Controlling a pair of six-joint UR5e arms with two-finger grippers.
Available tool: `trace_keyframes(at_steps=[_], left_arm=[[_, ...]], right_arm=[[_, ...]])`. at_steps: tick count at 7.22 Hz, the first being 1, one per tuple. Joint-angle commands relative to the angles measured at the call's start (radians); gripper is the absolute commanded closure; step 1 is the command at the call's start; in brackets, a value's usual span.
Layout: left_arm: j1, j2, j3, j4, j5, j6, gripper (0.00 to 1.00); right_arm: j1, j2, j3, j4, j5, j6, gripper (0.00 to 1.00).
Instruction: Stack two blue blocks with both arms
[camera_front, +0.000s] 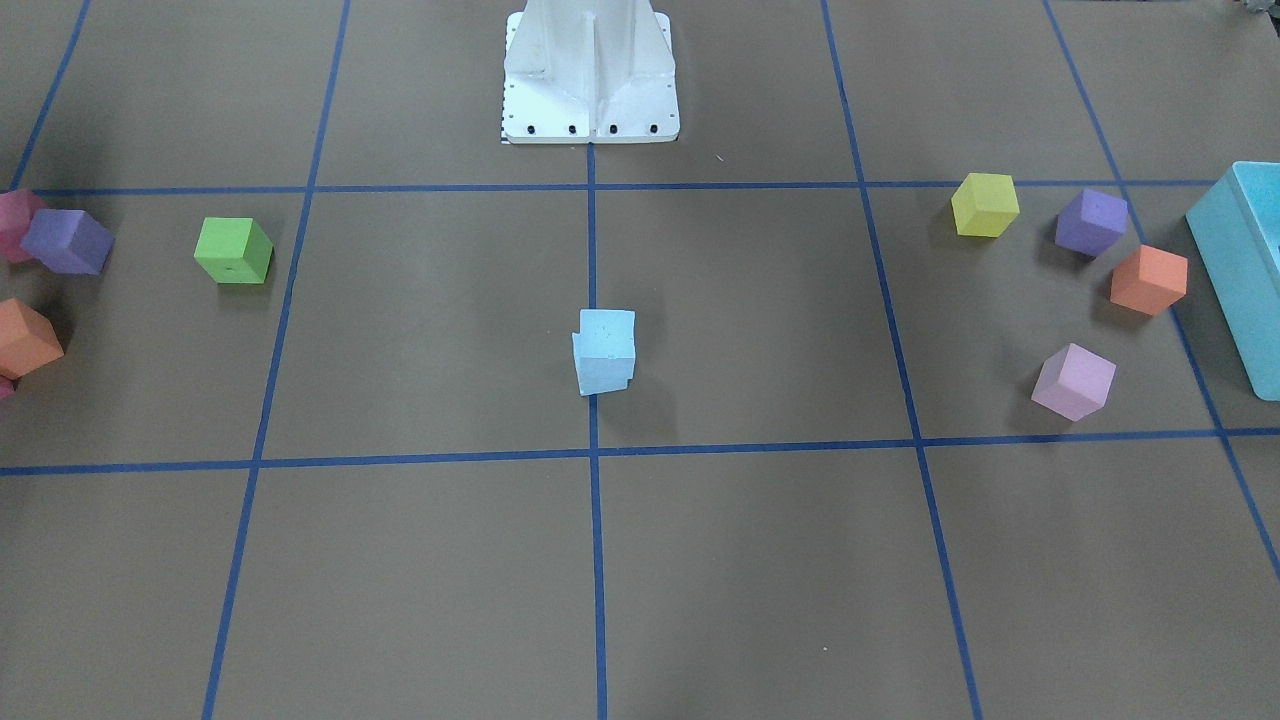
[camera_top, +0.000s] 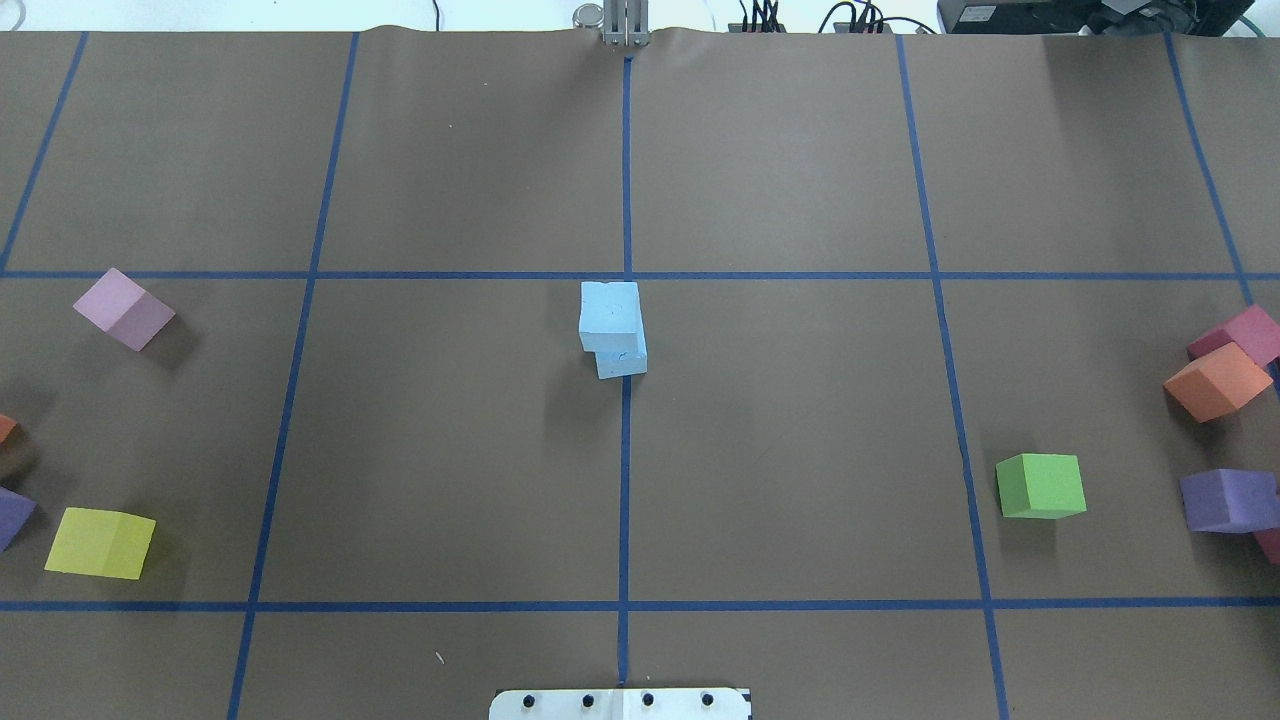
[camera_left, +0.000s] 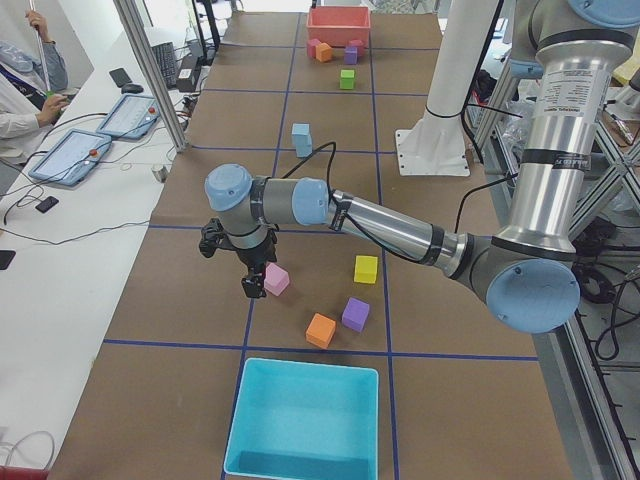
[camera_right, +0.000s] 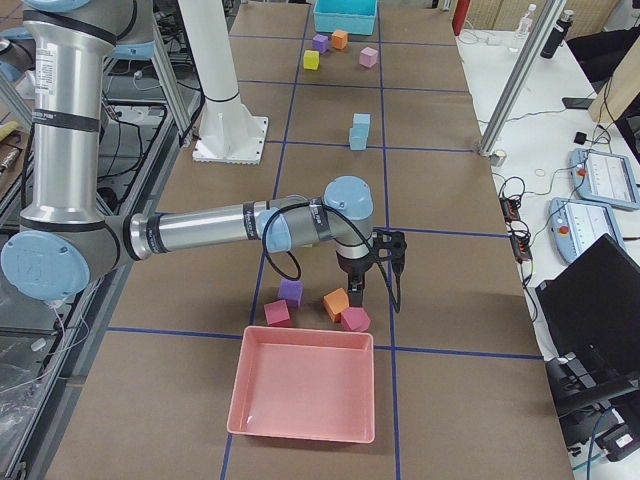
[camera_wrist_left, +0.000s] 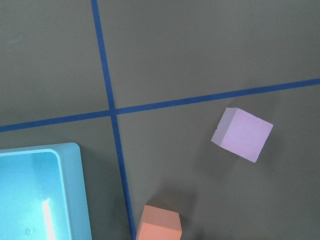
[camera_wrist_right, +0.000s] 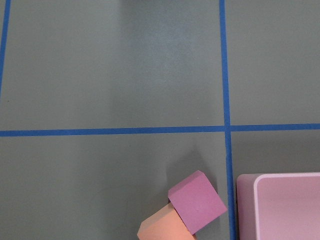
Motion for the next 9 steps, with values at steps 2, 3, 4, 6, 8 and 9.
trace_keyframes(at_steps=[2, 3, 4, 6, 8, 9], left_arm=[[-0.001, 0.151, 0.049, -0.195, 0.001, 0.052, 0.01], [-0.001, 0.153, 0.049, -0.211, 0.001, 0.044, 0.01], [-0.001, 0.152, 0.049, -0.208, 0.001, 0.044, 0.01], [-0.001, 0.152, 0.049, -0.207, 0.001, 0.042, 0.01], [-0.001, 0.153, 0.049, -0.207, 0.001, 0.042, 0.01], [-0.001, 0.155, 0.049, -0.207, 0.001, 0.042, 0.01]], right_arm=[[0.000, -0.001, 0.002, 0.000, 0.001, 0.000, 0.00], [0.000, -0.001, 0.002, 0.000, 0.001, 0.000, 0.00], [0.000, -0.001, 0.002, -0.002, 0.001, 0.000, 0.00], [0.000, -0.001, 0.002, 0.000, 0.001, 0.000, 0.00], [0.000, -0.006, 0.002, 0.000, 0.001, 0.000, 0.00], [0.000, -0.007, 0.002, 0.000, 0.001, 0.000, 0.00]])
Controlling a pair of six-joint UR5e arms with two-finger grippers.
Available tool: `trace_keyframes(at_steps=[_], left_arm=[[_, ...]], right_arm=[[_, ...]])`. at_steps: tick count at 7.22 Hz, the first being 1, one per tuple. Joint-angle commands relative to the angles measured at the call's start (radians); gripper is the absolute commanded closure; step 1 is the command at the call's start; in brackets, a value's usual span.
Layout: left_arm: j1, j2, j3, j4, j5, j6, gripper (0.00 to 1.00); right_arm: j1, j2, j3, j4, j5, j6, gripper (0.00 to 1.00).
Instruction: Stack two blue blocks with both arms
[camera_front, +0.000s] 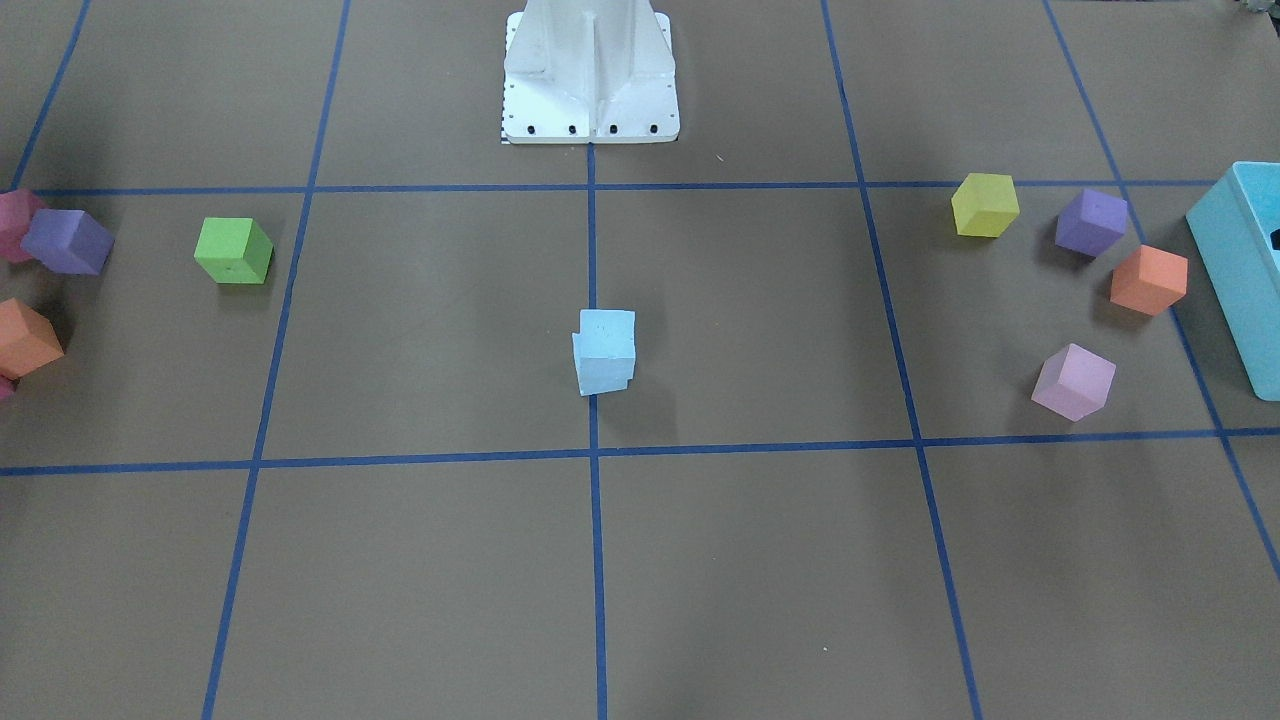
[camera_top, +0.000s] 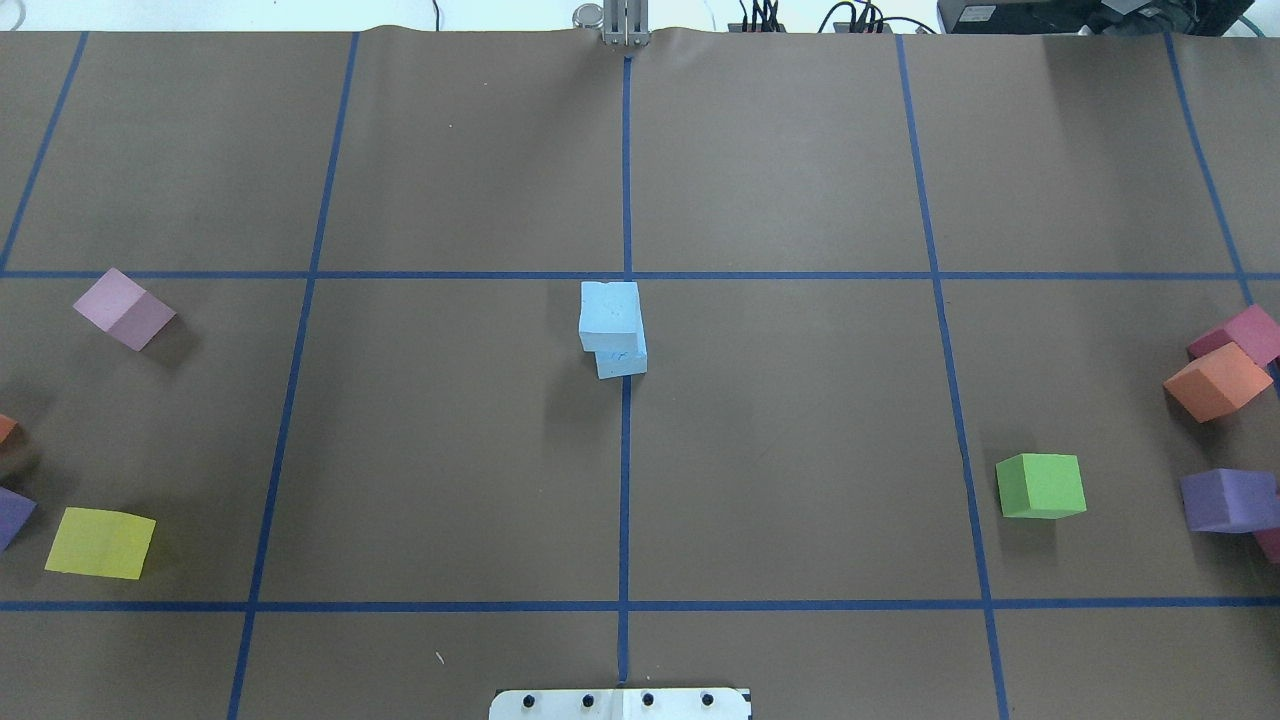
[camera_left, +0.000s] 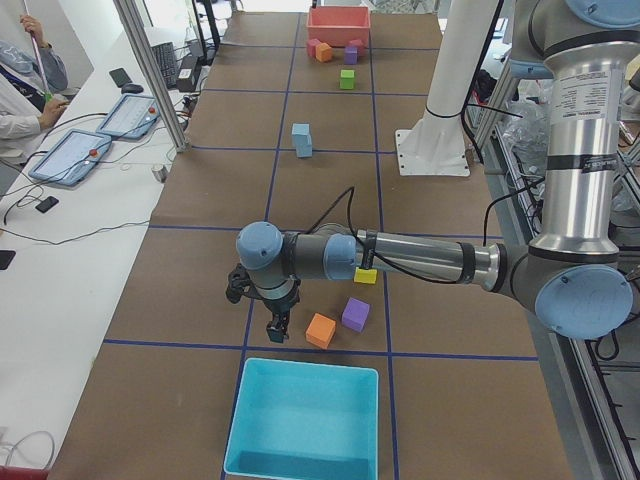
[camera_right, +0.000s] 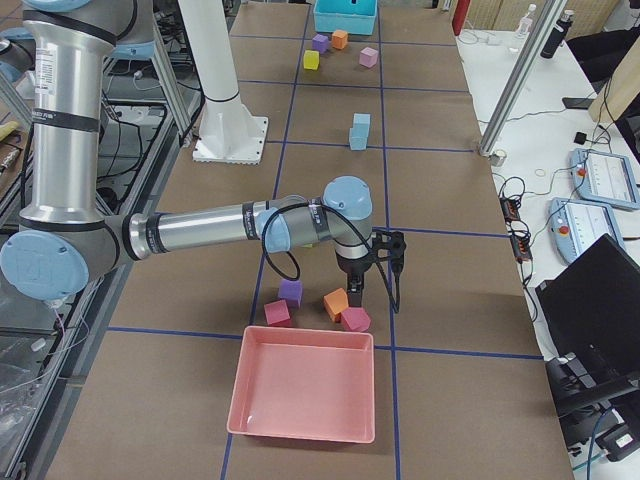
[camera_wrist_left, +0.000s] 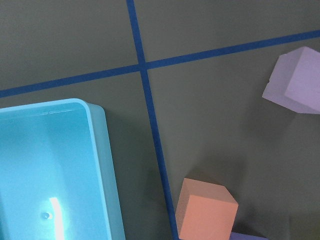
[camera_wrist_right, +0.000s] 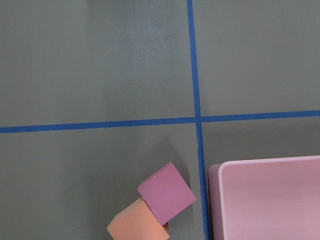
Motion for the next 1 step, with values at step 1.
trace_keyframes(at_steps=[1], left_arm=[[0.000, 0.000, 0.000, 0.000, 0.000, 0.000, 0.01]], right_arm=[[0.000, -0.002, 0.000, 0.000, 0.000, 0.000, 0.00]])
